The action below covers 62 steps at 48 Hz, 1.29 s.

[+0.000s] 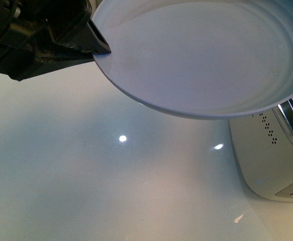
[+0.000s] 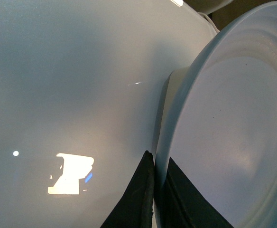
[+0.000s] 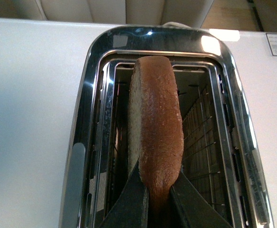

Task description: Left arm holds plate, right arm toasts bread

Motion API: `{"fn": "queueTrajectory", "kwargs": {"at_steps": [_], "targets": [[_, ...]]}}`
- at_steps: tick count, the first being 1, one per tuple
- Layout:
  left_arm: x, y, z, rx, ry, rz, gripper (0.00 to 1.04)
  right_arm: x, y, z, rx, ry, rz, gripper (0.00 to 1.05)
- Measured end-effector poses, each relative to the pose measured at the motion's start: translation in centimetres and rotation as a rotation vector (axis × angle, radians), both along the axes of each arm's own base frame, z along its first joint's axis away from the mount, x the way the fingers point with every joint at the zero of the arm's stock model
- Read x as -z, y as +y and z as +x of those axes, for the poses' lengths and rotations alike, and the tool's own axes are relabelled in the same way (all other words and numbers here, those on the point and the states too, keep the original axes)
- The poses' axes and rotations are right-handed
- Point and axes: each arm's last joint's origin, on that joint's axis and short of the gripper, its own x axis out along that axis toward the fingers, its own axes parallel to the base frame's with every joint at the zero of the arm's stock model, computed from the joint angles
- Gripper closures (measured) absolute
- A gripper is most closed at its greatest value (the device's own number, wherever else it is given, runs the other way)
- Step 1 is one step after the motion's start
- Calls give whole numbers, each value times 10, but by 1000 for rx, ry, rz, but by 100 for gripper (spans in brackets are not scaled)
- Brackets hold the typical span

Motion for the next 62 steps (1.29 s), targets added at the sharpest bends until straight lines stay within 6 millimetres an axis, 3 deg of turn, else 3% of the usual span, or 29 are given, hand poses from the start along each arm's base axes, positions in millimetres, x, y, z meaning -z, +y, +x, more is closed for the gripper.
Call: {"fn": "queueTrajectory", "kwargs": {"at_steps": [8,20,23,36,45,55,57,62], "targets": [[0,0,0,0,0,0,102,8,3,-2,4,14,2,100],[0,0,0,0,0,0,102,11,1,-12,18,27,16,55],[0,0,0,0,0,0,102,2,-2,-17,31,1,28,42],[0,0,0,0,0,0,102,-37,-13,-44,48,-100,60,8],[0,0,0,0,0,0,102,-69,-30,-79,80,-188,67,9],[0,0,0,1,0,-1,102,-79,-33,-87,91,-236,61,9],[0,0,0,1,0,-1,102,-78,-34,-86,73,-261,65,11],[0,0,0,-1,0,0,102,-68,-33,-91,-51,-482,87,30]]}}
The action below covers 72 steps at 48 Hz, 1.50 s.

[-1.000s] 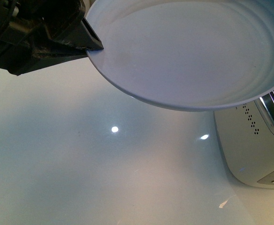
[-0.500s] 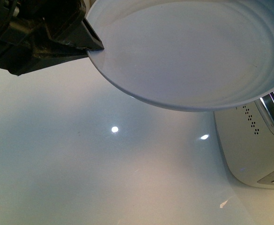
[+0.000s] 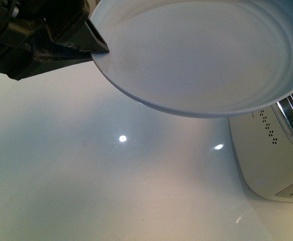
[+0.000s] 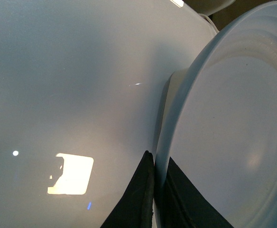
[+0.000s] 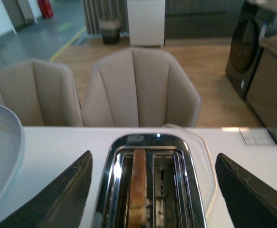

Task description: Left arm holds plate, right arm toasts bread

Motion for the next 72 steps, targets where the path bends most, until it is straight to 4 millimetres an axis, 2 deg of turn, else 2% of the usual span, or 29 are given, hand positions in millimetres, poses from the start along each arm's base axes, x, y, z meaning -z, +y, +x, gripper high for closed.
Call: {"fn": "queueTrajectory", "kwargs": {"at_steps": [3,11,17,18,49,66,72], "targets": [[0,0,0,0,-1,-1,102,5,0,-6,-6,-60,-7,44],[0,0,0,2,-1,-1,102,26,0,-16,-4,-47,-17,77],[0,0,0,1,-1,-1,102,31,0,-22,-5,-60,-19,102],[0,0,0,1,-1,-1,102,32,0,-23,-5,-60,-19,103],[0,0,0,1,-1,-1,102,53,0,-40,-4,-66,-22,103],[0,0,0,1,-1,-1,102,52,0,-46,-5,-87,-22,103],[0,0,0,1,-1,-1,102,56,0,-56,-6,-70,-23,103]]}}
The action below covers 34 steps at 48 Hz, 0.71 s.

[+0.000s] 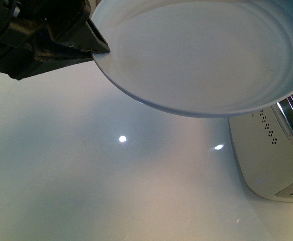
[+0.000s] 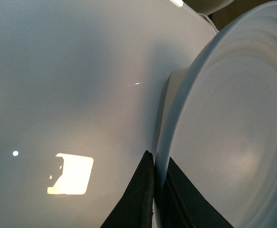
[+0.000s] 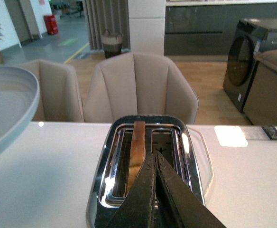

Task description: Left arm holds plate, right arm toasts bread

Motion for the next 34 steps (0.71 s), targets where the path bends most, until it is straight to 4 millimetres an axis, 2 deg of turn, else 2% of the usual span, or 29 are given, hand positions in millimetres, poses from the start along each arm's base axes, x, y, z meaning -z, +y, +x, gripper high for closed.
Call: {"fn": "queueTrajectory", "kwargs": {"at_steps": [19,34], "targets": [[0,0,0,1,-1,-1,102,-1,0,-1,1,-11,-1,102],[0,0,0,1,-1,-1,102,-1,0,-1,1,-11,0,43]]}}
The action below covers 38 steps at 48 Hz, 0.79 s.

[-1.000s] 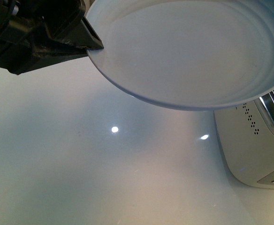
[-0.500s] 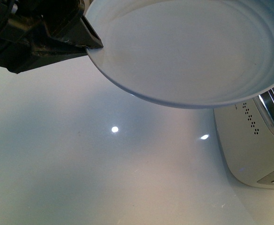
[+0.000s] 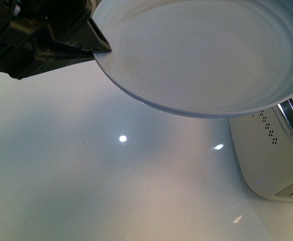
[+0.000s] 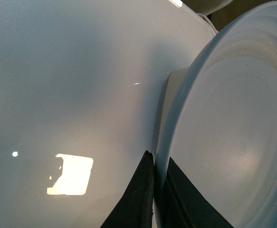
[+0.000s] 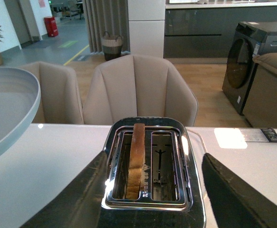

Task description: Left arm holds plate, right arm toasts bread

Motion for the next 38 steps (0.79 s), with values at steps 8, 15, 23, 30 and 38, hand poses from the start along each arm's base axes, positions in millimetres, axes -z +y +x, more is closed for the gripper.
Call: {"fn": "queueTrajectory", "kwargs": {"at_steps": [8,15,23,30,38], "targets": [[0,0,0,0,-1,0,102,0,0,0,0,0,0,15],[0,0,0,0,-1,0,102,0,0,0,0,0,0,9],[0,0,0,0,0,0,102,0,0,0,0,0,0,9],[0,0,1,16,-1,-37,102,0,0,0,0,0,0,9],[-6,-1,2,125,-10,-178,102,0,0,0,0,-1,0,9]]}}
